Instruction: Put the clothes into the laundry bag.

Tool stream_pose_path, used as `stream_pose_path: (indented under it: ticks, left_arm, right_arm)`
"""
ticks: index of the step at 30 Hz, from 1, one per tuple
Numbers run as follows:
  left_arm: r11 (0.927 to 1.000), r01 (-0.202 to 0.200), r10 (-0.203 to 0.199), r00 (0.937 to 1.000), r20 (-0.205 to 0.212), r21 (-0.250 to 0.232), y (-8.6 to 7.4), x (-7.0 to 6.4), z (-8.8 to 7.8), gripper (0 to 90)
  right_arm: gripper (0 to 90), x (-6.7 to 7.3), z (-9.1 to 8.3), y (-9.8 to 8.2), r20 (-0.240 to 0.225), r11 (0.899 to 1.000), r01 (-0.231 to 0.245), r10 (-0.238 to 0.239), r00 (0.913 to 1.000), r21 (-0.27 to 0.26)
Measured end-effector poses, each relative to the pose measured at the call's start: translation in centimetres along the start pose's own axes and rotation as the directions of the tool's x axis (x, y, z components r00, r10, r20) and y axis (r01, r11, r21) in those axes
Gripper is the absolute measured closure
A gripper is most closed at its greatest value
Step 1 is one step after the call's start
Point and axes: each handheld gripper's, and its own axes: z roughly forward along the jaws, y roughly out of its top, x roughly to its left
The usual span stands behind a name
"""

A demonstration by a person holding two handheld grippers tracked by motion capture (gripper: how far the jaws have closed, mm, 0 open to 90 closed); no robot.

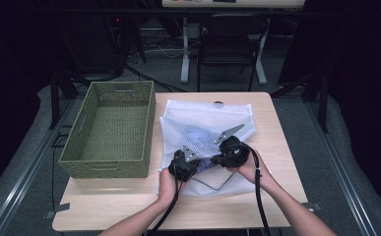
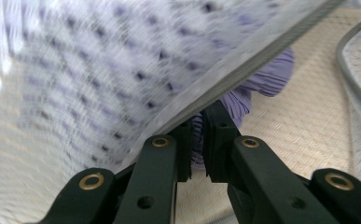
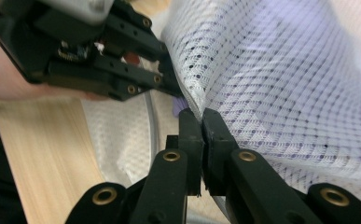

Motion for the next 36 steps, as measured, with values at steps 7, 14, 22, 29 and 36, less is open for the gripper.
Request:
stream_pose_path:
  ticks: [7, 14, 22, 29, 36]
  left_arm:
    - [0.9988, 0.002, -0.005, 0.9982, 0.06, 0.048, 0.3, -0.2, -0.2, 63.9]
    - [0.9983, -0.006, 0.0, 0.9952, 0.097, 0.058, 0.7, -1.4, -1.7, 45.0]
    - [0.9958, -0.008, 0.004, 0.9991, 0.042, 0.091, -0.2, -1.0, -1.6, 47.3]
    - [0.9941, -0.014, 0.01, 0.9991, 0.041, 0.107, -0.2, -1.4, 0.3, 57.9]
    - [0.9945, -0.063, 0.063, 0.998, 0.013, 0.083, -0.3, -1.6, 0.8, 77.8]
  right_arm:
    - [88.1, -0.2, 0.5, -0.3, -0.001, 1.0, -0.004, 0.004, 1.0, 0.015]
    - [88.1, -0.3, 0.3, -0.3, -0.002, 1.0, -0.007, 0.007, 1.0, 0.014]
    - [88.1, -0.2, 0.0, -0.2, 0.002, 1.0, -0.014, 0.014, 0.9999, 0.001]
    - [88.1, -0.2, 0.1, -0.1, -0.002, 1.0, -0.012, 0.012, 0.9999, 0.003]
    - [88.1, -0.1, 0.3, -0.2, -0.011, 1.0, -0.009, 0.009, 0.9999, 0.01]
